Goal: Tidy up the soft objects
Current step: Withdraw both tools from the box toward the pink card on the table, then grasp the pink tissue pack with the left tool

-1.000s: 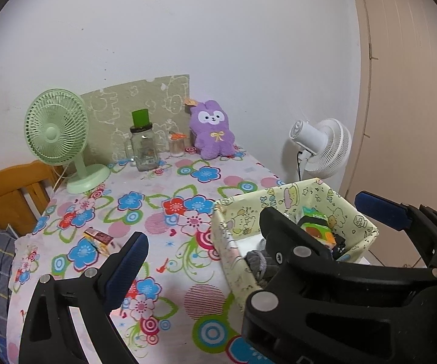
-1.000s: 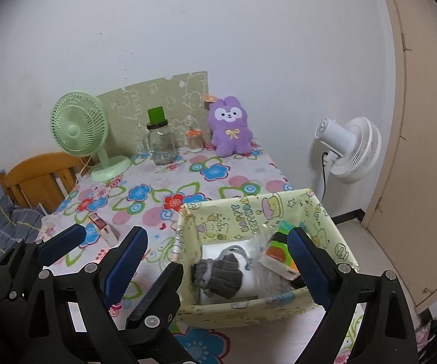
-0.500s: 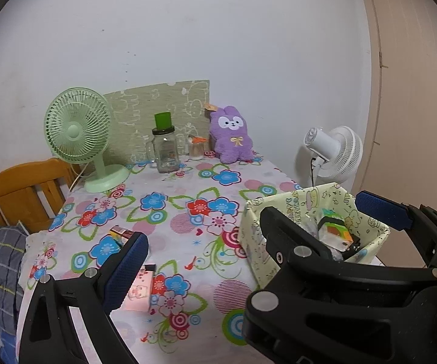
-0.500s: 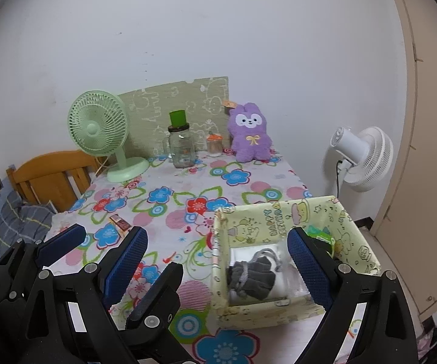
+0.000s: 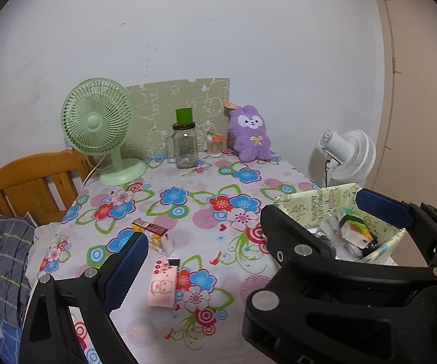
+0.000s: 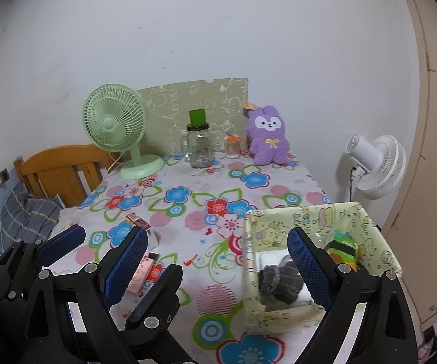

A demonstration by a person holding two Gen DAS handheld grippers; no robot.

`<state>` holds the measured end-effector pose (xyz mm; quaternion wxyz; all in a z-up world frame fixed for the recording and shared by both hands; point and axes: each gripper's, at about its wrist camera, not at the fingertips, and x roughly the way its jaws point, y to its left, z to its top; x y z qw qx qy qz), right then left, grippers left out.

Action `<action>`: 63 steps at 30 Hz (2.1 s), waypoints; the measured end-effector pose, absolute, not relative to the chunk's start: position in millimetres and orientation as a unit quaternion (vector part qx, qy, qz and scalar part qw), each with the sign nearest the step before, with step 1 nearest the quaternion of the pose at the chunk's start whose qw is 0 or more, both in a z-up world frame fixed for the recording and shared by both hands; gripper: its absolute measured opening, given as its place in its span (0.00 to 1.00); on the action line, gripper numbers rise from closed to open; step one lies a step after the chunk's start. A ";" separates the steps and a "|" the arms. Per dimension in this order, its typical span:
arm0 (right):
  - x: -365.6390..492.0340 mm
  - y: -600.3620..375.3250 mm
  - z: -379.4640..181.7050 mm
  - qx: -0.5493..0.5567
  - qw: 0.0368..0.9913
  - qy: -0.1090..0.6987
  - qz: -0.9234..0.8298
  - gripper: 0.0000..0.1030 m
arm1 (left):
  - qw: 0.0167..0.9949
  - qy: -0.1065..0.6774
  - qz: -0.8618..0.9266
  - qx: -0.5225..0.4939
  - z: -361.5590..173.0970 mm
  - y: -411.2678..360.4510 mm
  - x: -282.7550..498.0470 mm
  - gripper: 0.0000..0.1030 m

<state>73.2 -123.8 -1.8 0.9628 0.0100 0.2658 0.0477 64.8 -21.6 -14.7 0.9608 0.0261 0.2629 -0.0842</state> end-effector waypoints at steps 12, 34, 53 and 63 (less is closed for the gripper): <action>88.6 -95.0 -18.3 -0.004 0.957 0.279 0.081 0.92 | 0.958 0.279 -0.058 0.015 -31.2 3.9 73.0 0.96; 126.4 -55.9 -64.4 -0.011 0.939 0.318 0.130 0.92 | 0.943 0.331 -0.024 -0.010 -76.5 45.1 107.3 0.95; 158.8 -50.8 -109.4 -0.005 0.922 0.372 0.108 0.92 | 0.921 0.389 -0.018 -0.011 -118.0 51.9 139.0 0.77; 172.1 -53.4 -125.1 -0.008 0.915 0.393 0.089 0.92 | 0.907 0.421 -0.018 -0.022 -137.9 52.9 156.4 0.68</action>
